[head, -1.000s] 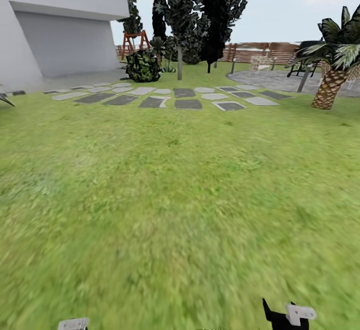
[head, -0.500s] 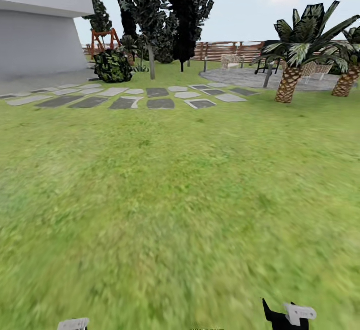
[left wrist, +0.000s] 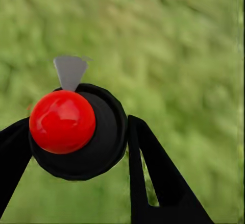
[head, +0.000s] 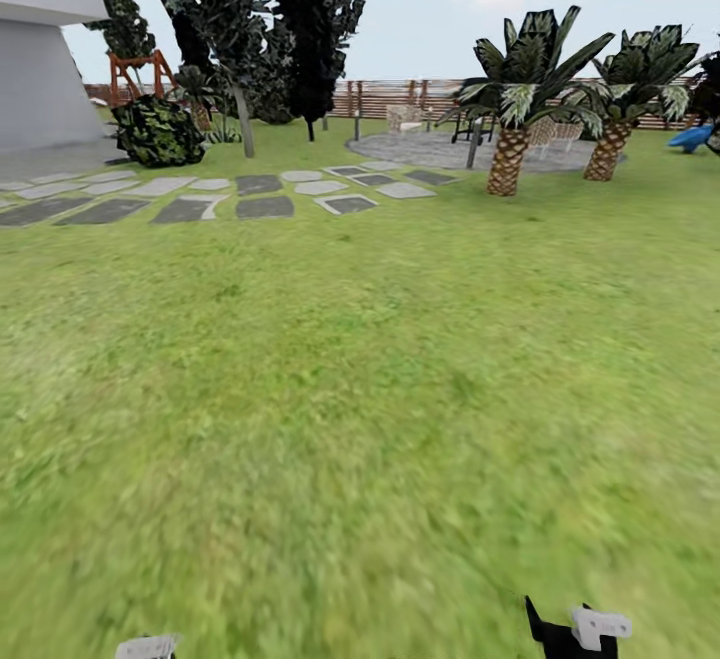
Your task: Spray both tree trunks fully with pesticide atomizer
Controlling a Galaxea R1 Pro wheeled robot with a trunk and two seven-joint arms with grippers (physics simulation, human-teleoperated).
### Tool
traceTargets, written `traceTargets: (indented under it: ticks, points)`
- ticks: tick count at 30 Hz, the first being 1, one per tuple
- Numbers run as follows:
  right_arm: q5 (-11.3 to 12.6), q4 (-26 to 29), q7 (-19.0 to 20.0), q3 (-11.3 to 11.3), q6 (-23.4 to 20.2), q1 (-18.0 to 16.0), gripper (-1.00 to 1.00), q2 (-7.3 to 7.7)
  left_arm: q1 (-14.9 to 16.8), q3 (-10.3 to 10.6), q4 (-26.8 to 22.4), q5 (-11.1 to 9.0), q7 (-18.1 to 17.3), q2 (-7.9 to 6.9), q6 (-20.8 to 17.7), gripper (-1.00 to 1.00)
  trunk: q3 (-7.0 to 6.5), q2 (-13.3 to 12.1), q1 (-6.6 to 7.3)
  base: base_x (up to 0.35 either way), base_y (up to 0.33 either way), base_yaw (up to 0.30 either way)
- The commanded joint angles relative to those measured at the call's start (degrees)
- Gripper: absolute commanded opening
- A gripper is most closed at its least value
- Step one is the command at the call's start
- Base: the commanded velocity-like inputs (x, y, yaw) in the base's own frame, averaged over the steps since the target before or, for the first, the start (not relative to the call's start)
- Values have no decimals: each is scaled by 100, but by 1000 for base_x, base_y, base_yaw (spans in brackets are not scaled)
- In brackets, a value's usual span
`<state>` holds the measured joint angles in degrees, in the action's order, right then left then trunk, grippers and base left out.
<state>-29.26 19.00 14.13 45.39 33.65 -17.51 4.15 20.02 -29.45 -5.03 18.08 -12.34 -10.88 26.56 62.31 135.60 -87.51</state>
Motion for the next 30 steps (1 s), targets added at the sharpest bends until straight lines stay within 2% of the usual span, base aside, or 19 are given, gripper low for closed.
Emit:
traceTargets:
  ticks: [1, 30]
  points:
    - [-19, -6, 46, 49, 19, -7, 100, -2, 2, -52, 2, 29, -32, -2, 15, -100, 7, 2, 1, 0, -273, -283]
    - [-18, -10, 44, 49, 19, -7, 100, -2, 1, -57, 2, 29, -29, -2, 15, -100, 71, 2, 1, 0, -273, -283]
